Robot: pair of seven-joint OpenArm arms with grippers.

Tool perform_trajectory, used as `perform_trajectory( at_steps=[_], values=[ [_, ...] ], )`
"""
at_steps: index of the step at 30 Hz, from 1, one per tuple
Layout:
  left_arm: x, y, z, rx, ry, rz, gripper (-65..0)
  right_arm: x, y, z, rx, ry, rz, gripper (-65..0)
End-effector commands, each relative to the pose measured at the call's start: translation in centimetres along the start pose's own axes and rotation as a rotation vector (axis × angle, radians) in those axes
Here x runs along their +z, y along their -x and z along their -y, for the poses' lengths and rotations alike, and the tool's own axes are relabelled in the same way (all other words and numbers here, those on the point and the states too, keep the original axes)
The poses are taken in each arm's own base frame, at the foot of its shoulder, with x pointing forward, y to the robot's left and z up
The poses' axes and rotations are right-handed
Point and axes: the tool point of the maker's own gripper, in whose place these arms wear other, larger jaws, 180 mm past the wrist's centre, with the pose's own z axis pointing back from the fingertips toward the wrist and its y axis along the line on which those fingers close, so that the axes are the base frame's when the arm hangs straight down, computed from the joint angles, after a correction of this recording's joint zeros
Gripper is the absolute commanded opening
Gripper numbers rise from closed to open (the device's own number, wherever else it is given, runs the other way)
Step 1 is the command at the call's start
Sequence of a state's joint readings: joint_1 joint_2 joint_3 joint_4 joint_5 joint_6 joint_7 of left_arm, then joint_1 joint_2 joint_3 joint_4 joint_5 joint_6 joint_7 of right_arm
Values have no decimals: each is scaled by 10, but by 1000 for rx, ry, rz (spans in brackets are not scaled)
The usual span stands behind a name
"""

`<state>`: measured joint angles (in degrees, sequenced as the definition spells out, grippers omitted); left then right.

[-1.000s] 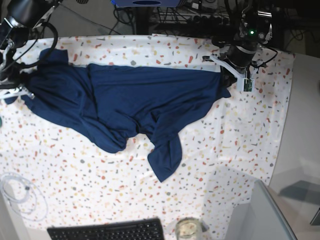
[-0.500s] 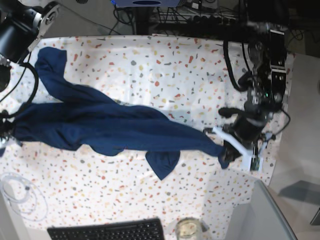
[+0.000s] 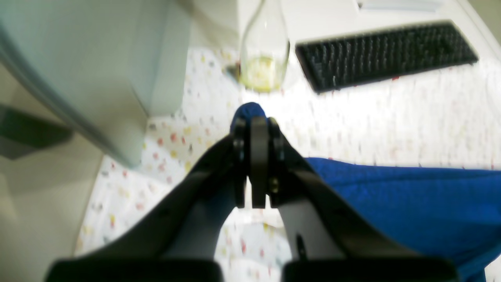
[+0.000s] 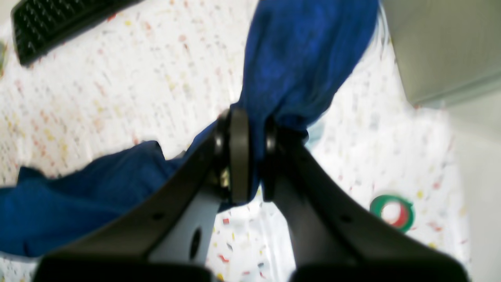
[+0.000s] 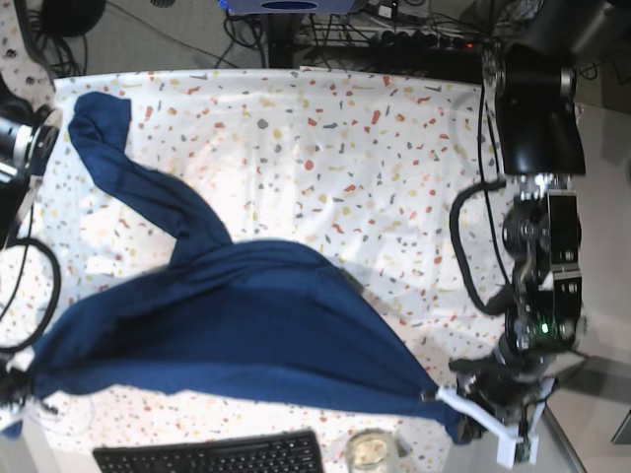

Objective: Layout the t-shirt on the table in an organized manner, then fold the t-shirt properly
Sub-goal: 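Lift the shirt with both grippers and shake it out, then lay the shirt flat, stretching it between both grippers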

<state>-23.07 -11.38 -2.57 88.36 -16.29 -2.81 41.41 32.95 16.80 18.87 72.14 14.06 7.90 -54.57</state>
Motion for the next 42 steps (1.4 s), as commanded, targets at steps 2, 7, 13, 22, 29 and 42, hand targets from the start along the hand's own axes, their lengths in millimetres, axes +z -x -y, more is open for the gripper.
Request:
perform_trajectory(
  at_steps=[2, 7, 13, 22, 29, 42],
  values=[
    [-8, -49, 3, -19, 6, 103, -650, 19, -58, 11, 16, 31, 139, -645],
    [-27, -117, 31, -89, 53, 177, -650, 53, -129, 21, 46, 62, 279, -645],
    [-21, -227, 61, -80, 98, 382, -650, 127, -228, 38, 76, 119, 498, -645],
    [0, -242, 87, -70, 156, 466, -650, 170, -226, 22, 251, 185, 576, -645],
    [13, -89, 75, -107, 149, 272, -650, 134, -58, 19, 224, 149, 410, -645],
    [94, 214, 44, -83, 128, -257, -650, 40, 272, 32, -106, 95, -183, -645]
  ],
)
